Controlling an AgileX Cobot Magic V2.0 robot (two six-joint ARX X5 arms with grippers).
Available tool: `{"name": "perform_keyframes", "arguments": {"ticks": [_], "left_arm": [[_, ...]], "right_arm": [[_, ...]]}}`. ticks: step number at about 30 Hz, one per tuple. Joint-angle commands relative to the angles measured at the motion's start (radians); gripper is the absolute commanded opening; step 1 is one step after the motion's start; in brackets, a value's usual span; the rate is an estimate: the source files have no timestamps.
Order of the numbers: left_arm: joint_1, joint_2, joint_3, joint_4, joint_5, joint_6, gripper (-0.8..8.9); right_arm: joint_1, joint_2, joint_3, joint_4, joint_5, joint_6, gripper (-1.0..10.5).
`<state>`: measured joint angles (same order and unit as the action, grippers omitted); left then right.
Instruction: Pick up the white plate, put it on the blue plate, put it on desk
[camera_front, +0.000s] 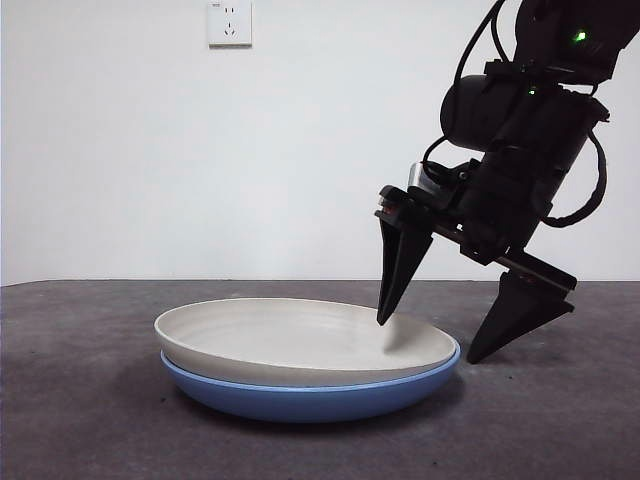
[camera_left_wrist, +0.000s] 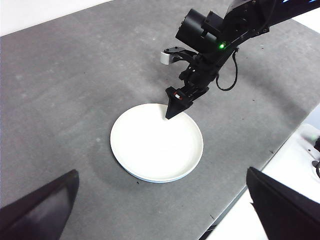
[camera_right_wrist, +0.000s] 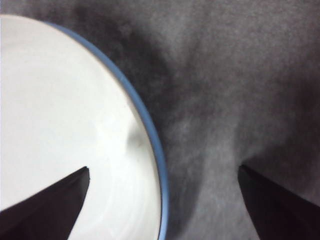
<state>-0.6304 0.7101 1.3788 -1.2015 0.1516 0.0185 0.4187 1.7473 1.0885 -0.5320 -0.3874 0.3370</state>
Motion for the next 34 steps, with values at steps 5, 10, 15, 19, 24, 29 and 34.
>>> {"name": "perform_keyframes", "arguments": {"ticks": [5,10,15,19,24,29,34], "left_arm": [[-0.005,0.005,0.013,-0.01,-0.005,0.015,5.66],[-0.005,0.003,0.013,-0.018,-0.005,0.009,5.66],[-0.005,0.003,0.013,-0.03,-0.005,-0.011,5.66],[-0.005,0.003,0.013,-0.032,-0.005,-0.011,5.66],[-0.005,0.003,0.013,-0.032,-0.005,-0.011,5.66],[-0.005,0.003,0.013,-0.033,-0.005,-0.011,5.66],[-0.005,0.003,0.013,-0.04,-0.005,-0.011,5.62]], "right_arm": [[0.008,-0.156,0.099,-0.15,0.067,-0.013,6.2],[0.041,-0.325,0.175,-0.328,0.161,-0.034,6.6],[0.108,-0.507,0.23,-0.444,0.241,-0.034,6.6],[0.159,-0.636,0.248,-0.503,0.267,-0.031,6.6],[0.208,-0.757,0.248,-0.611,0.294,-0.019,6.6],[0.24,-0.836,0.248,-0.715,0.319,-0.019,6.6],[0.247,-0.885,0.248,-0.726,0.318,-0.021,6.6]]}}
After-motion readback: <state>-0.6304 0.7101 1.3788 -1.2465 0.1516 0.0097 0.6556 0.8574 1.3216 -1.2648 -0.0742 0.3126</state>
